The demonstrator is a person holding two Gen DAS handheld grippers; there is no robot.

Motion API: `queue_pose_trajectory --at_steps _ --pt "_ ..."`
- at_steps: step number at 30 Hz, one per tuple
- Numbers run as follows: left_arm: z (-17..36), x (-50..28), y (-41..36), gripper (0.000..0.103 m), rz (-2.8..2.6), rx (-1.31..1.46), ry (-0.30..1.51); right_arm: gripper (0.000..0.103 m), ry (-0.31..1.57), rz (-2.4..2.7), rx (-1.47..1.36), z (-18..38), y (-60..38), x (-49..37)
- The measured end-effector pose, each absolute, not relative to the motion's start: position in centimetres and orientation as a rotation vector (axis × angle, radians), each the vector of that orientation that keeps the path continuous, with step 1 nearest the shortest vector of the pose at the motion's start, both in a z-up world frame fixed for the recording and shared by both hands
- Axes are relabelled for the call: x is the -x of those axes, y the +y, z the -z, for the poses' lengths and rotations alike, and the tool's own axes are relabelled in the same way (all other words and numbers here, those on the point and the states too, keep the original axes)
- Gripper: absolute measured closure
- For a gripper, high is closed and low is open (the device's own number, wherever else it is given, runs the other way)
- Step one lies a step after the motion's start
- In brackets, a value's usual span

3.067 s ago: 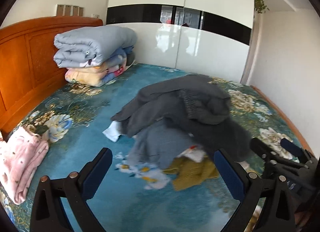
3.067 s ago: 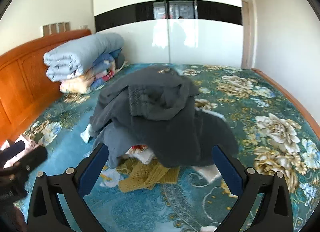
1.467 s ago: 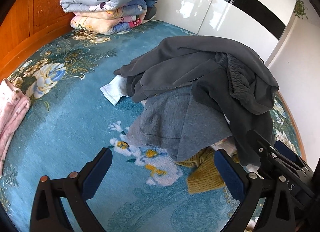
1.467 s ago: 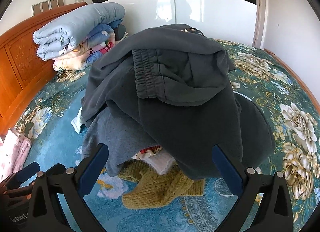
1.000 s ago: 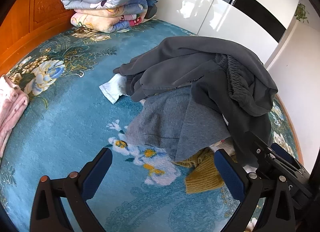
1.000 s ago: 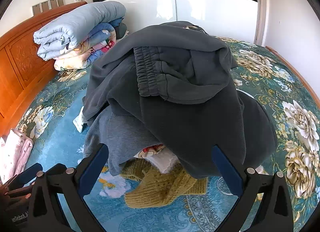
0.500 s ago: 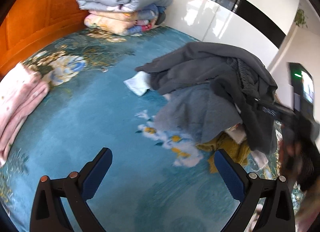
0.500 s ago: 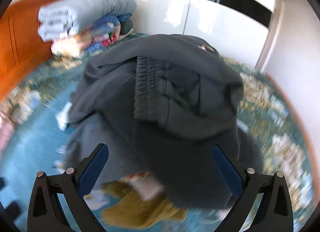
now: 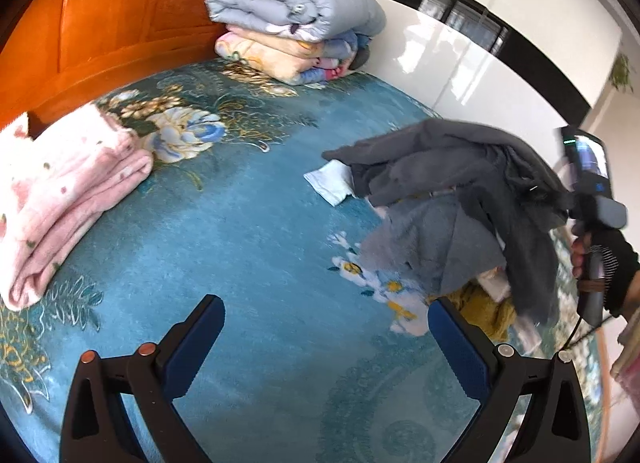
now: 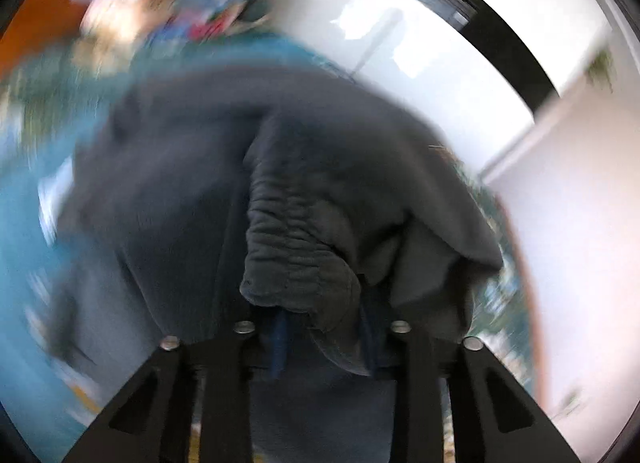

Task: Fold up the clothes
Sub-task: 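Grasp the dark grey sweatpants waistband with the right gripper and lift it off the heap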

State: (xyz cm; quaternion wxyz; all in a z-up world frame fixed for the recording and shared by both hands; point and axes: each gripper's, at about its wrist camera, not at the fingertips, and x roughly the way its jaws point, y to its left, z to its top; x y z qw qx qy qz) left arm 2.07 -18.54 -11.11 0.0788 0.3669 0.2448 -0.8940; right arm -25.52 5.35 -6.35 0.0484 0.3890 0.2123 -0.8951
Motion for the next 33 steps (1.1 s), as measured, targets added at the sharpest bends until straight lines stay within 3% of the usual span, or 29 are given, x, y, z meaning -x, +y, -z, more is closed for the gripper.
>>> queue_pose_trajectory --at_steps 2,6,23,33 --pt "10.6 -2.5 -19.2 0.000 2.671 -1.078 0.777 0.084 0.407 2.713 -1.146 2.7 6.7 25.2" --pt "9.2 -3.5 -19.7 0.000 2.677 -1.023 0.817 0.086 0.177 2.637 -1.022 -3.7 8.3 22.8" --pt "3.1 -9.3 -21.4 0.000 2.750 -0.881 0.875 0.088 -0.506 2.196 -0.679 -20.4 12.3 11.2" --pt "1.5 -10.0 -19.9 0.000 2.821 -0.873 0.930 0.088 -0.653 2.575 -0.460 -31.9 27.3 6.2"
